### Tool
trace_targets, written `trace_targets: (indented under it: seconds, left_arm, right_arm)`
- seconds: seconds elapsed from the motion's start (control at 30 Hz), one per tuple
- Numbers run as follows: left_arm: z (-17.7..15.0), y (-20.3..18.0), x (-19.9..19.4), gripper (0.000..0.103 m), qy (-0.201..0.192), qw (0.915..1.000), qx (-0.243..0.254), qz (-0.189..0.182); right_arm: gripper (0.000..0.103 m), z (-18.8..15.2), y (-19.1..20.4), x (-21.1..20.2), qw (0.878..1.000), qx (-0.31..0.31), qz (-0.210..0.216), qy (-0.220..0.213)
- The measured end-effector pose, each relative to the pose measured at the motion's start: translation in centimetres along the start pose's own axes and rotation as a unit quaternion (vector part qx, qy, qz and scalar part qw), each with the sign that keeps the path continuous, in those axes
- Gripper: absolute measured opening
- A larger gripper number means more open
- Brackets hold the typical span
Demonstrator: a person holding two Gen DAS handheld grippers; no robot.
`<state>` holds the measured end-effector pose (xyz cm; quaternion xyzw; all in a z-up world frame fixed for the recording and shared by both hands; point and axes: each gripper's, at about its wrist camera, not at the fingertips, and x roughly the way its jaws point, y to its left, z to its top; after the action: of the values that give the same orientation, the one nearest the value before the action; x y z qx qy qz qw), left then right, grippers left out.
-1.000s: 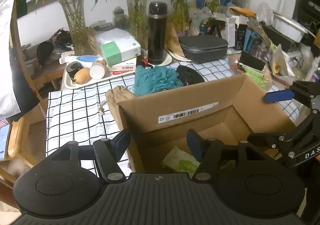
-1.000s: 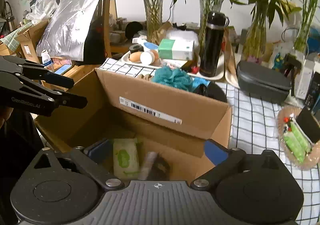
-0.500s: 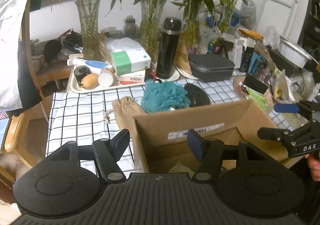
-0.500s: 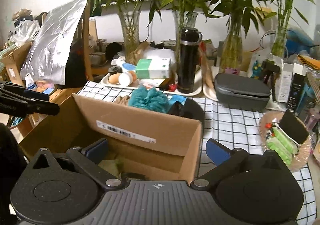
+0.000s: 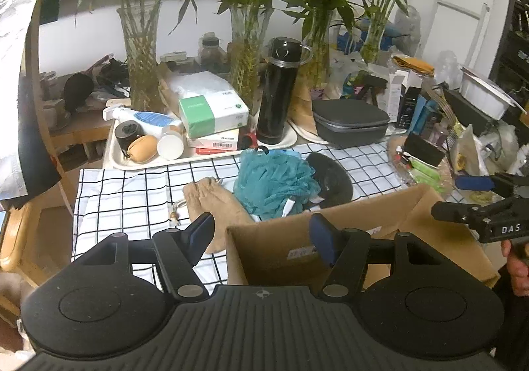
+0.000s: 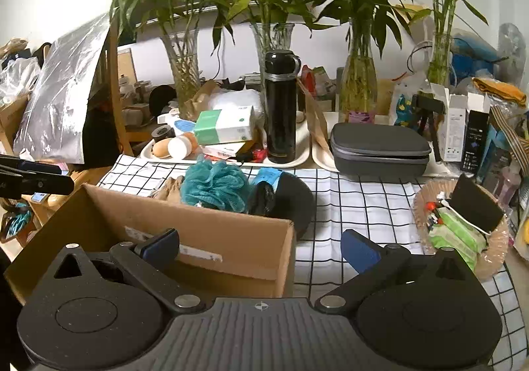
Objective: Organize soft objects
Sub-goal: 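Withdraw both tools from the box back toward the soft items, then lower the left tool onto the teal mesh loofah and close it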
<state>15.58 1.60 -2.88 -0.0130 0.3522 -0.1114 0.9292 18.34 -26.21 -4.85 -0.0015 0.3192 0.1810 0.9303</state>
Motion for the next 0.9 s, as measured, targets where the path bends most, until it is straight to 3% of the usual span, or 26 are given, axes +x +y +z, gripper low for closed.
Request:
trace_targets:
  seconds: [0.37,0.9]
  left_arm:
    - [2.1,1.5,1.9,0.063,-0.01,0.9995,-0.002,-0.031]
    - [3.9,3.3,4.3,0.063,-0.017,0.9986,-0.026,-0.043]
  right_arm:
    - [0.103,1.2,-1.0,1.8,1.0,0.001,0.007,-0.012]
    - [0.103,2.9,-3.8,4.4,1.0,0.013,0.005,-0.01]
